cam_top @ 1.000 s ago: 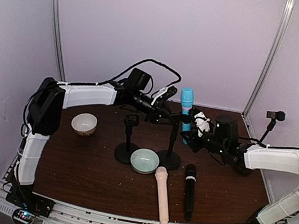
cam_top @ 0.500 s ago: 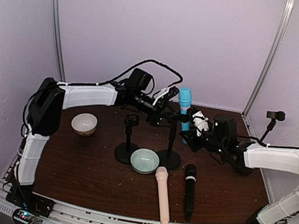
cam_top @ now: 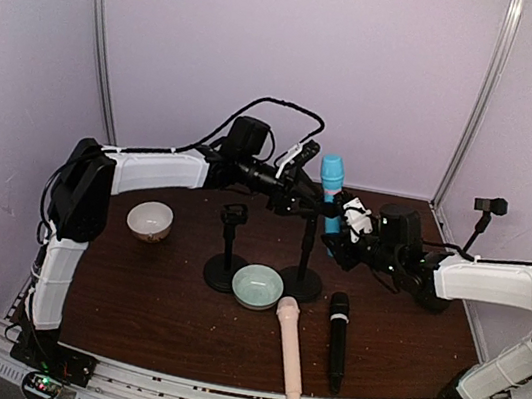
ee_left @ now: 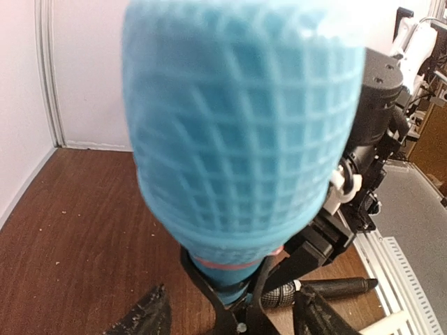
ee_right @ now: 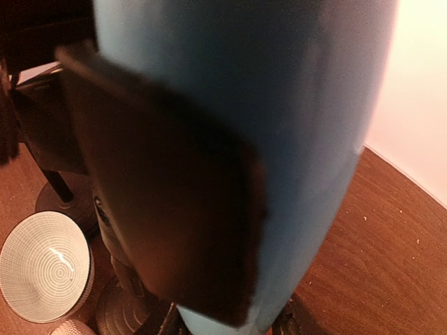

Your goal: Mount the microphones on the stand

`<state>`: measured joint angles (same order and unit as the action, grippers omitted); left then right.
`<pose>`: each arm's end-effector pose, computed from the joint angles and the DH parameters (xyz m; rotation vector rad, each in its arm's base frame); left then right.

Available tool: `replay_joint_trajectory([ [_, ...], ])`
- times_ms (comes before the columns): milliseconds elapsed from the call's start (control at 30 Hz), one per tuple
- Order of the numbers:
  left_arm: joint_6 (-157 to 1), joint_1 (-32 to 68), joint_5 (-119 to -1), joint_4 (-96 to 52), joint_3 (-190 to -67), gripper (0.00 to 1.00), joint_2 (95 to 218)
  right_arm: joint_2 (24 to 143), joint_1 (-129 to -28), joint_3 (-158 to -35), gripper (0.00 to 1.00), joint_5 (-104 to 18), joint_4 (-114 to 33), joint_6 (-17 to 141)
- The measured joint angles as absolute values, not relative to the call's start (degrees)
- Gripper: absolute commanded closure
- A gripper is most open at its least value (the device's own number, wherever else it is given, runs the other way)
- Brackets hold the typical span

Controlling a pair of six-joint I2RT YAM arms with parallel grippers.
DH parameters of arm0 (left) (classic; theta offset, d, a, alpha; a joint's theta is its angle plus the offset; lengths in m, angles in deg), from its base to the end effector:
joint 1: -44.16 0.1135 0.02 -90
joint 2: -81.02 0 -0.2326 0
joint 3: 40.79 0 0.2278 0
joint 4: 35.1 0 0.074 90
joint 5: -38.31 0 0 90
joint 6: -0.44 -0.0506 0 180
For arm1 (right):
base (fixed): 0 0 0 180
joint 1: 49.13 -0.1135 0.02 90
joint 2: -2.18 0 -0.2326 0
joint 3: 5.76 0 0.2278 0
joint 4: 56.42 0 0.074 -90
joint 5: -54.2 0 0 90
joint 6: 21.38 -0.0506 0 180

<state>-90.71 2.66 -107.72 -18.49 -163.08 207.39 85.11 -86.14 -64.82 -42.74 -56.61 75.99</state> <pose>0.3323 -0.3500 0.2484 1.3363 1.5095 -1.3960 0.2466 0.1936 0.2023 -0.8320 1.8291 0.4533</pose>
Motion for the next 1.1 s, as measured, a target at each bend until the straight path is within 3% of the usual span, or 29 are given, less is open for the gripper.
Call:
replay_joint_trajectory([
  [467, -80.7, 0.2, -102.2, -29.2, -159.9, 0.3, 204.0, 80.5, -86.1, -64.5, 0.29, -40.8, -53.0, 74.3],
  [567, -78.6, 0.1, -100.9, -31.2, -159.2, 0.29, 202.8, 76.4, -86.1, -64.5, 0.19, -40.9, -50.6, 73.4],
  [900, -75.3, -0.6, -93.5, -35.6, -155.0, 0.28, 199.2, 69.1, -86.1, -64.7, 0.17, -41.4, -40.8, 67.9],
  [1100, -77.8, -1.8, -87.3, -28.8, -153.0, 0.28, 194.8, 60.7, -86.1, -64.6, 0.13, -42.0, -38.1, 66.8],
])
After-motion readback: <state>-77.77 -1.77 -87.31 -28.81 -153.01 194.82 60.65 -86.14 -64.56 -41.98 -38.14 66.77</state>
